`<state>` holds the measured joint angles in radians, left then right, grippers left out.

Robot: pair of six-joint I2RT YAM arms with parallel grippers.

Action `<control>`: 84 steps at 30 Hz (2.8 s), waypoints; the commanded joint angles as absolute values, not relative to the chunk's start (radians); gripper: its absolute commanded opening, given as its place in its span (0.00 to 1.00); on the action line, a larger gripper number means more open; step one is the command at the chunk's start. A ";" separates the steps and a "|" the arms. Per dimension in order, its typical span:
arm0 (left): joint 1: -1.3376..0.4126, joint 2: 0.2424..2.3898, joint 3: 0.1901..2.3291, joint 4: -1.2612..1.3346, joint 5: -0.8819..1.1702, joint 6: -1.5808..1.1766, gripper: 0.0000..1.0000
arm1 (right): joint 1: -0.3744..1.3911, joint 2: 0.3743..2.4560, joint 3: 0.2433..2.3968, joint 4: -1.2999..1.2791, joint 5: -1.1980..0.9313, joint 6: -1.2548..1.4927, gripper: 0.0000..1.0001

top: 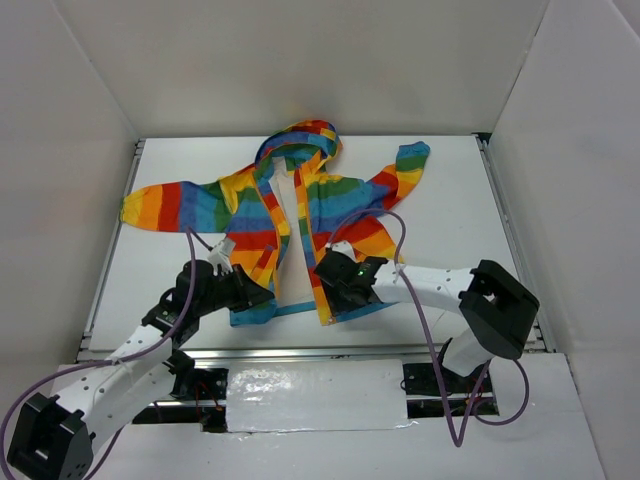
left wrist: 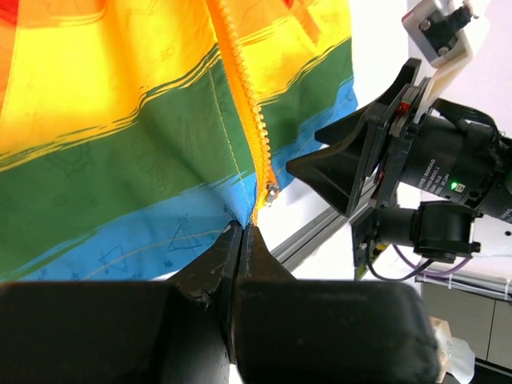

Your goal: Zip up the jacket

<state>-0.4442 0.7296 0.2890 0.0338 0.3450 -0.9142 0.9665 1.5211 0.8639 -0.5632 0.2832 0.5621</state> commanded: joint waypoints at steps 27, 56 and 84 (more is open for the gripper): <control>-0.449 0.718 0.316 0.012 0.362 -0.864 0.00 | 1.011 1.641 0.813 -0.480 0.176 0.626 0.36; -0.459 0.851 0.250 0.572 0.534 -1.002 0.00 | 0.951 1.066 0.400 0.546 0.025 0.773 0.00; -0.488 0.856 0.221 0.666 0.469 -0.966 0.00 | 0.933 1.055 0.519 0.300 0.036 0.530 0.00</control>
